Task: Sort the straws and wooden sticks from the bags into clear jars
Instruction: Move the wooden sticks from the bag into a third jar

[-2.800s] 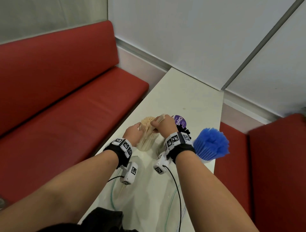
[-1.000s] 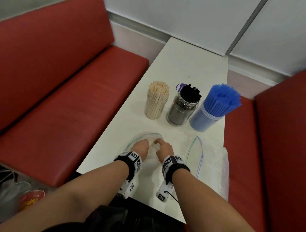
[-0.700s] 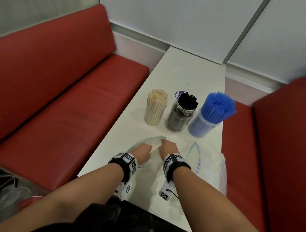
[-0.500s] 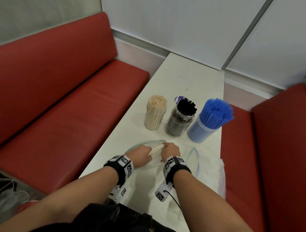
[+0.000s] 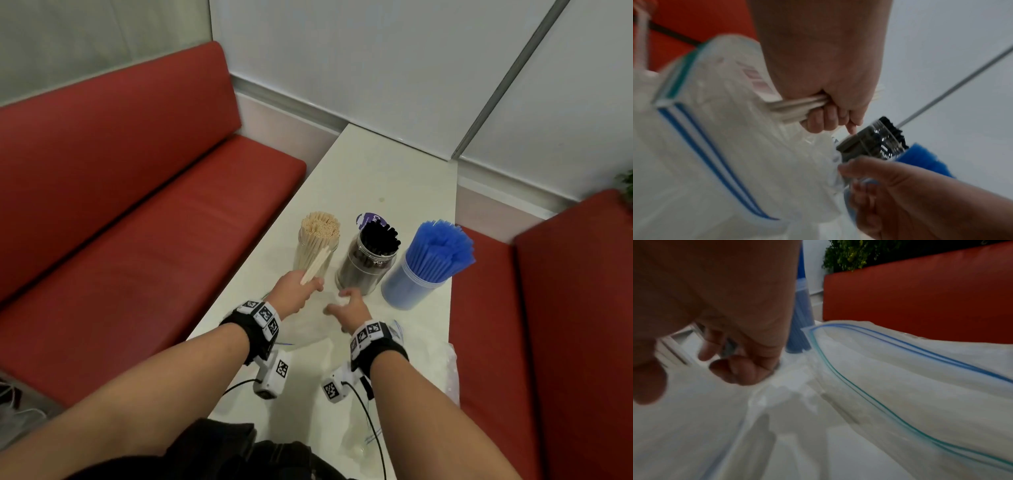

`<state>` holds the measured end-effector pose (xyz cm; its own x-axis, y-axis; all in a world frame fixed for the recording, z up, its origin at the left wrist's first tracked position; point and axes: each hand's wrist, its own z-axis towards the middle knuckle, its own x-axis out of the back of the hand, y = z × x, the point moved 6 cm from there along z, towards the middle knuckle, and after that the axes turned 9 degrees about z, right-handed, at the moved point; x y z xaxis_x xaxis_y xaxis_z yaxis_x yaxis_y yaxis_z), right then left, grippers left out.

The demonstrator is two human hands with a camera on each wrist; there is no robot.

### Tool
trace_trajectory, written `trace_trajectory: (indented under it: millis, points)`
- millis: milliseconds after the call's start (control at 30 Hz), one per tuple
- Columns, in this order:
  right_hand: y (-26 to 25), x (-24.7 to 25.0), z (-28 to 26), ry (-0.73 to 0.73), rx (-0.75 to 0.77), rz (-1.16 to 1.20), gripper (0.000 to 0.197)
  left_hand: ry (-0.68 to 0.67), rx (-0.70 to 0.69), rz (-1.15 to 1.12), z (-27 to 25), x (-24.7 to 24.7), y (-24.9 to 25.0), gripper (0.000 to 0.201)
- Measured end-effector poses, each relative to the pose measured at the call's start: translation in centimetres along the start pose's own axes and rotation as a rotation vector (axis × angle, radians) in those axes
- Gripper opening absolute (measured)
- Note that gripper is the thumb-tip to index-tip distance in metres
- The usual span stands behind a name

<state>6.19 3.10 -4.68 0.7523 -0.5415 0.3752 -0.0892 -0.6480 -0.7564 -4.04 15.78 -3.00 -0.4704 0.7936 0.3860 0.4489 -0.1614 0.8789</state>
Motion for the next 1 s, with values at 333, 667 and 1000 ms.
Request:
trace_trajectory:
  millis: [333,667,1000]
  points:
    - [-6.5,0.0,-1.2,-0.426,0.064,0.561,0.033,-0.637,0.084,-0.166,-0.1,-2.7,4.4,0.037]
    - [-13.5,3.3,-1.5,-0.203,0.382,0.841,0.039,-0.614,0.277,-0.708,0.4,-1.8,1.2,0.061]
    - [-14.7,1.4,-3.4,-0.281,0.467,0.625,0.036,-0.376,0.404,-1.095,1.7,-1.7,0.3,0.021]
